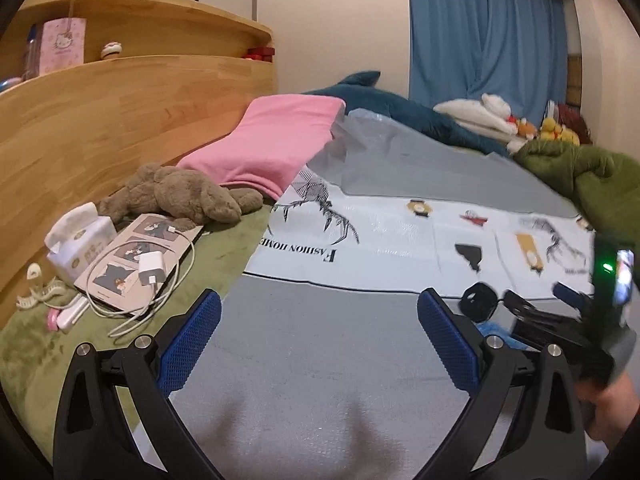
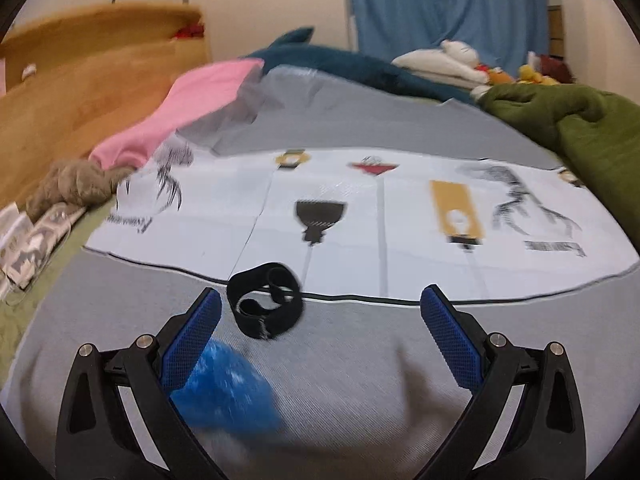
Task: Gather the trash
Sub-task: 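Close the right tool on the black hair tie while the left tool grasps the blue bag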
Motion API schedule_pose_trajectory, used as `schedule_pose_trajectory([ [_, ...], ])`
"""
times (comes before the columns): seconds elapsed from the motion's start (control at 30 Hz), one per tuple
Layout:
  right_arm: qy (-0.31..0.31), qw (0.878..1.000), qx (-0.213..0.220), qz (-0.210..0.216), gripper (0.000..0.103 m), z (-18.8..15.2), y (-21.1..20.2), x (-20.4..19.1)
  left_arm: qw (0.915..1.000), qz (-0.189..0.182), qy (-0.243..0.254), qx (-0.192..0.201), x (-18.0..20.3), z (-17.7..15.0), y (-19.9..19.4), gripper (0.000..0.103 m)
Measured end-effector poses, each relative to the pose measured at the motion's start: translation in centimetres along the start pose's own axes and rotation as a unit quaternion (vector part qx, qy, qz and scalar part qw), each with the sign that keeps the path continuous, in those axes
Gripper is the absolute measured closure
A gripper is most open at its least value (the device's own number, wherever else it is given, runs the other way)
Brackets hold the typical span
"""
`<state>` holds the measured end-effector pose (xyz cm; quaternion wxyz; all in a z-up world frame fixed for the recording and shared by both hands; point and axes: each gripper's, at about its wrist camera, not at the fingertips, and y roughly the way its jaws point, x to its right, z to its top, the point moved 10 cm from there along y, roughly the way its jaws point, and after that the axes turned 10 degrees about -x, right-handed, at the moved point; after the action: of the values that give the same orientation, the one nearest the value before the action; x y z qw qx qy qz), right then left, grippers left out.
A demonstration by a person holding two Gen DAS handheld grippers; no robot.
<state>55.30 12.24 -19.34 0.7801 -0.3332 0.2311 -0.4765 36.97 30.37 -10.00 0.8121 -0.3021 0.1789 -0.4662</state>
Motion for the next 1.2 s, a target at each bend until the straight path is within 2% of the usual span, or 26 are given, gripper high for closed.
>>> schedule_pose_trajectory([
  [0.1,-0.005,1.0,-0.003,0.004,0.006,0.6,1.8,-1.2,1.0,0.002,-0.006,-0.005,-0.5,0.0,0.5,0.008],
  [0.2,-0.007,1.0,-0.021,0.018,0.014,0.8,3.3,-2.0,0.9994,-0.003,-0.016,-0.029,-0.7,-0.4,1.5,0.008],
  [0.27,-0.009,0.999,-0.036,0.026,0.035,0.6,4.2,-2.4,0.999,-0.008,-0.026,-0.036,-0.9,-0.5,1.9,0.008],
  [0.3,-0.009,0.999,-0.043,0.029,0.04,0.5,4.5,-2.5,0.9987,-0.011,-0.031,-0.038,-0.9,-0.6,2.0,0.008],
  [0.33,-0.007,0.998,-0.057,0.031,0.049,0.2,5.2,-2.5,0.9987,-0.011,-0.033,-0.037,-0.9,-0.6,2.0,0.008],
  [0.4,-0.004,0.997,-0.066,0.042,0.079,0.0,5.4,-2.6,0.9989,-0.007,-0.029,-0.036,-0.7,-0.6,2.0,0.008],
  [0.43,0.0,0.997,-0.064,0.042,0.089,0.0,5.2,-2.4,0.9989,-0.005,-0.027,-0.036,-0.7,-0.6,2.1,0.008],
  [0.57,0.024,0.999,-0.002,0.035,0.091,1.1,1.9,-0.8,0.9988,-0.017,-0.031,-0.032,0.2,-0.7,2.0,0.008],
  [0.6,0.033,0.999,0.002,0.035,0.091,1.1,1.3,-0.2,0.9987,-0.022,-0.033,-0.031,0.5,-0.7,2.0,0.008],
  [0.7,0.055,0.998,0.021,0.015,0.091,0.5,-1.9,2.8,0.9969,-0.059,-0.036,-0.036,2.9,-1.3,2.7,0.008],
  [0.77,0.066,0.997,0.026,0.003,0.091,-0.5,-3.7,5.1,0.9954,-0.082,-0.023,-0.044,5.5,-2.1,3.5,0.008],
  [0.9,0.096,0.995,0.025,-0.011,0.091,-3.2,-6.6,9.1,0.9944,-0.097,0.018,-0.037,10.1,-3.1,4.4,0.008],
  [1.03,0.114,0.993,0.019,-0.011,0.091,-5.3,-8.6,11.3,0.9898,-0.13,0.023,-0.054,14.1,-4.3,5.6,0.008],
  [1.17,0.12,0.993,0.01,-0.007,0.091,-6.8,-9.6,11.9,0.9897,-0.102,0.053,-0.084,15.9,-6.2,8.0,0.008],
  [1.2,0.119,0.993,0.008,-0.005,0.091,-7.0,-9.8,11.9,0.9893,-0.095,0.061,-0.092,16.0,-6.8,8.6,0.014],
])
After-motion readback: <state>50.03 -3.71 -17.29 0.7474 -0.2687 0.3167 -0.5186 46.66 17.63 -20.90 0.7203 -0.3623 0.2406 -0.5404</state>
